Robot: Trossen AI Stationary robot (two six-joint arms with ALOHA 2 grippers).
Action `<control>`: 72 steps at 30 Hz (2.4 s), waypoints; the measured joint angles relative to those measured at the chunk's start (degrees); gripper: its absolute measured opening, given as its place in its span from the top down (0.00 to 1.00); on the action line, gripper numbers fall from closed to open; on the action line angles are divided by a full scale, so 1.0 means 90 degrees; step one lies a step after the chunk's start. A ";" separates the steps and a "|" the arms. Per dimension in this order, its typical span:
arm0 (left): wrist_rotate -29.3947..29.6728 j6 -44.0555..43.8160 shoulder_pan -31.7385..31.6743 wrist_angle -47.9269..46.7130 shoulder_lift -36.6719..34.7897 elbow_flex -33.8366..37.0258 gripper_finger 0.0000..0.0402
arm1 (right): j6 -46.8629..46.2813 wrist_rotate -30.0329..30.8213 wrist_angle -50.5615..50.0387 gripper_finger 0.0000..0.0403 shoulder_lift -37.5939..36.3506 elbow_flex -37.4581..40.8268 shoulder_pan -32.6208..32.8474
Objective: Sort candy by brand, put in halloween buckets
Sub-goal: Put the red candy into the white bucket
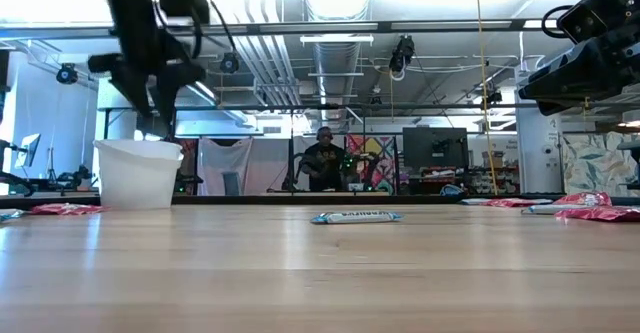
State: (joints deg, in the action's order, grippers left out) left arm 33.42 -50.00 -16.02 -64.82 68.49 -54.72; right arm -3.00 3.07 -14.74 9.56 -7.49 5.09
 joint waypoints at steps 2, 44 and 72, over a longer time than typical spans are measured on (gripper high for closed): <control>-0.0054 -0.0790 0.0770 -0.0287 -0.0032 0.0052 0.50 | -0.0001 0.0000 0.0000 0.98 0.0000 0.0001 0.0001; 0.0396 -0.6734 0.1824 0.1522 0.2953 0.2747 0.53 | -0.0001 0.0000 0.0002 0.98 0.0039 0.0001 0.0000; 0.1318 -0.3048 0.3960 0.4839 0.3017 0.0643 0.44 | -0.0001 0.0000 0.0002 0.98 0.0034 0.0001 0.0000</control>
State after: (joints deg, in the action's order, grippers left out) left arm 45.28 -77.43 19.61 -21.27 95.64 -48.93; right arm -3.01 3.07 -14.72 9.87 -7.49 5.09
